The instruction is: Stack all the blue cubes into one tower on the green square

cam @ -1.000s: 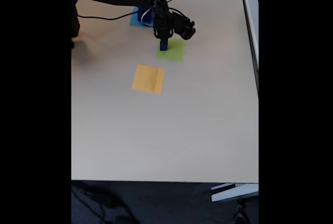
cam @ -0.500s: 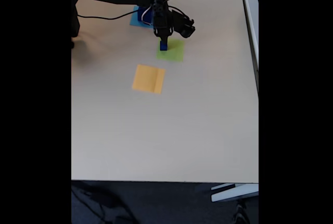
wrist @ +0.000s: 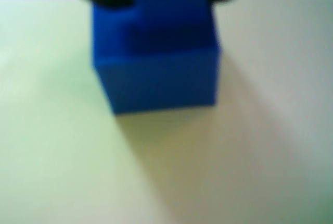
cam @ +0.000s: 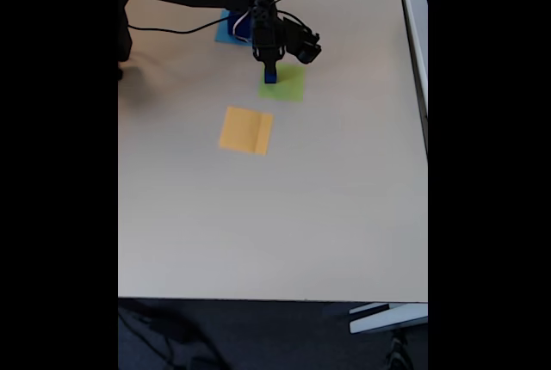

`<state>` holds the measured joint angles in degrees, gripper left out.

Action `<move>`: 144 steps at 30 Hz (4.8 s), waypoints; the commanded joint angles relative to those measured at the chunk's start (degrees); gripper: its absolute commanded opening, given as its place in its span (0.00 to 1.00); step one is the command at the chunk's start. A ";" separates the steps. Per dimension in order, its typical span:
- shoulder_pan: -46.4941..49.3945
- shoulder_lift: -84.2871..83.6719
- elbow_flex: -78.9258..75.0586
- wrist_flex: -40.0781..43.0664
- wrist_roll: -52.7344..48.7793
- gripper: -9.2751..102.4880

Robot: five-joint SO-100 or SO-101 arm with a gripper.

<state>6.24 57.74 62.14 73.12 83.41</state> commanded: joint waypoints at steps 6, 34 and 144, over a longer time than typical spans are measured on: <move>0.09 4.57 -0.35 -0.26 -0.70 0.10; -2.20 2.29 -22.32 10.72 -2.55 0.26; -26.72 1.32 -16.35 26.28 30.94 0.15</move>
<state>-20.39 56.60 45.97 99.14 114.08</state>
